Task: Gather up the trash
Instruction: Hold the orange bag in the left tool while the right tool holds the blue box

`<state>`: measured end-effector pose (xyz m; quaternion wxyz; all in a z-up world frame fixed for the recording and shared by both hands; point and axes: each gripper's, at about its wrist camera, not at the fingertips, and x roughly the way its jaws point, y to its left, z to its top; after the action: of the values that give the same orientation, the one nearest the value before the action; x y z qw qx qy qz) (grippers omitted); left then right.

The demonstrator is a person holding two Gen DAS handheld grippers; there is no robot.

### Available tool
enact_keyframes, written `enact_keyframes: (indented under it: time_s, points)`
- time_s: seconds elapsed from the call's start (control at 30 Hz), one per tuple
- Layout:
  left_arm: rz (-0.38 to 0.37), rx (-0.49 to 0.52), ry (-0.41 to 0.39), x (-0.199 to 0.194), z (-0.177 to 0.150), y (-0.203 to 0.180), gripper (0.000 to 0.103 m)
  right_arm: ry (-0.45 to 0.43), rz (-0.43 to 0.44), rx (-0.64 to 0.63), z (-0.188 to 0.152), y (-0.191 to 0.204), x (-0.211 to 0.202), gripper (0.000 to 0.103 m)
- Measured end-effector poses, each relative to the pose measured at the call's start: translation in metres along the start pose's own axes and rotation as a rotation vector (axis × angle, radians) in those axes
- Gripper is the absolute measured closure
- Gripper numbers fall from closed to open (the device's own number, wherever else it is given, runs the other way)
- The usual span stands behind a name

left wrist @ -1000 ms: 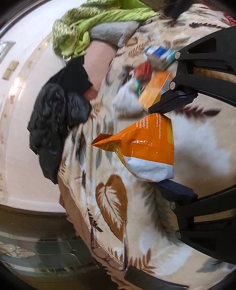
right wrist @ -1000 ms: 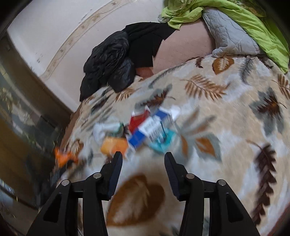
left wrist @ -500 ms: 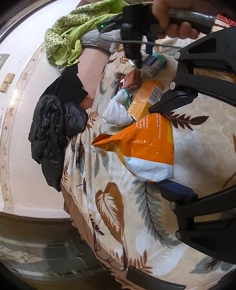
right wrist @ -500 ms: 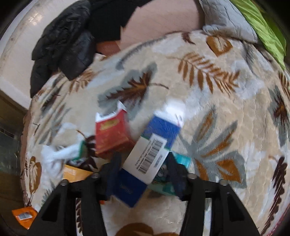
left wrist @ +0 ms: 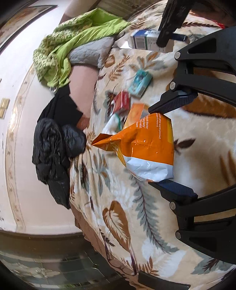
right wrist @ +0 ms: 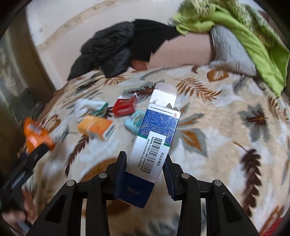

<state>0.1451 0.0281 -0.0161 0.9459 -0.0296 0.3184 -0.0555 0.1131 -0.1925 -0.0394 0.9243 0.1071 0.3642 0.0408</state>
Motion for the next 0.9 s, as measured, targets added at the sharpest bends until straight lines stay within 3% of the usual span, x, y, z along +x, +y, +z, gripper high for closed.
enact_keyframes:
  time_s: [0.1, 0.27, 0.53, 0.9]
  points:
    - [-0.024, 0.023, 0.006, -0.012, -0.013, -0.016, 0.034, -0.061, -0.002, -0.045, -0.015, 0.001, -0.029, 0.061]
    - [-0.052, 0.071, 0.004, -0.031, -0.034, -0.04, 0.034, -0.09, 0.016, -0.066, -0.031, 0.001, -0.047, 0.061]
    - [0.01, 0.139, -0.018, -0.027, -0.041, -0.056, 0.034, -0.122, 0.005, -0.061, -0.03, -0.003, -0.051, 0.061]
    - [0.031, 0.172, -0.026, -0.021, -0.04, -0.061, 0.033, -0.129, -0.007, -0.093, -0.032, 0.004, -0.05, 0.061]
